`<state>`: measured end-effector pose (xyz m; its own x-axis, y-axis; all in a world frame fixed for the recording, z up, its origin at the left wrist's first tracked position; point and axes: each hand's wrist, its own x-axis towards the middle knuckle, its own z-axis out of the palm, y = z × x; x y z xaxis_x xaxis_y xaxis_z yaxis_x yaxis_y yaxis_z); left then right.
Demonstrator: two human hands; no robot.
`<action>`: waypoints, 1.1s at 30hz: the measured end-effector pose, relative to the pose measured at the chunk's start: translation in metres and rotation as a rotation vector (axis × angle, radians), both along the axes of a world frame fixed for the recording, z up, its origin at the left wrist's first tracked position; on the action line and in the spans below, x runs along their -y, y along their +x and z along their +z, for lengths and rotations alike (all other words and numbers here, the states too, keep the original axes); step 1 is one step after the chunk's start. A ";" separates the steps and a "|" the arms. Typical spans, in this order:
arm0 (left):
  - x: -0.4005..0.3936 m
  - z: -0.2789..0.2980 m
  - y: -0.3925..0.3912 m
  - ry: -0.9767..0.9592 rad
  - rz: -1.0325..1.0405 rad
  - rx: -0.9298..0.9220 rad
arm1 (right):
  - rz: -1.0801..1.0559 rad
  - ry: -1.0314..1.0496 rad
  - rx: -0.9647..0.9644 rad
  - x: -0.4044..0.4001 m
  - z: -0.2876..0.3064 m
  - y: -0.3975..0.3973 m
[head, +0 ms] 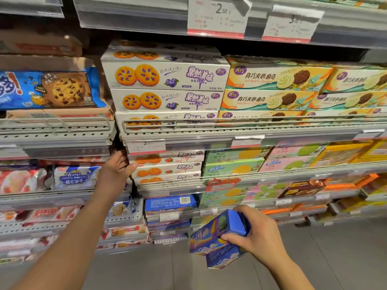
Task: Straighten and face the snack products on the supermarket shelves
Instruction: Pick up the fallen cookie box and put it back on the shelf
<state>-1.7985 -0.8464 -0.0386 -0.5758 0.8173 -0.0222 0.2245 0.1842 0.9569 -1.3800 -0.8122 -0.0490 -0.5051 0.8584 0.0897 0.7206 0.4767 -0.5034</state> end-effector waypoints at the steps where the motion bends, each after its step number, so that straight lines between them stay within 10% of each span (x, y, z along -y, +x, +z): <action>1: 0.001 0.001 0.001 -0.003 0.004 0.007 | 0.002 0.004 0.004 -0.001 -0.001 0.000; 11: 0.040 -0.012 0.068 0.053 0.138 -0.288 | -0.055 -0.013 -0.088 0.001 -0.001 -0.001; 21: 0.074 -0.086 0.128 -0.245 -0.427 0.190 | -0.241 -0.198 -0.546 0.014 0.011 -0.025; 33: 0.060 -0.081 0.091 -0.370 -0.496 0.115 | -0.183 -0.233 -0.431 -0.001 0.019 -0.035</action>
<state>-1.7077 -0.9064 -0.1194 -0.1074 0.9128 -0.3941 0.2672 0.4083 0.8729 -1.4150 -0.8109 -0.0297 -0.3041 0.9512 0.0520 0.4858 0.2018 -0.8505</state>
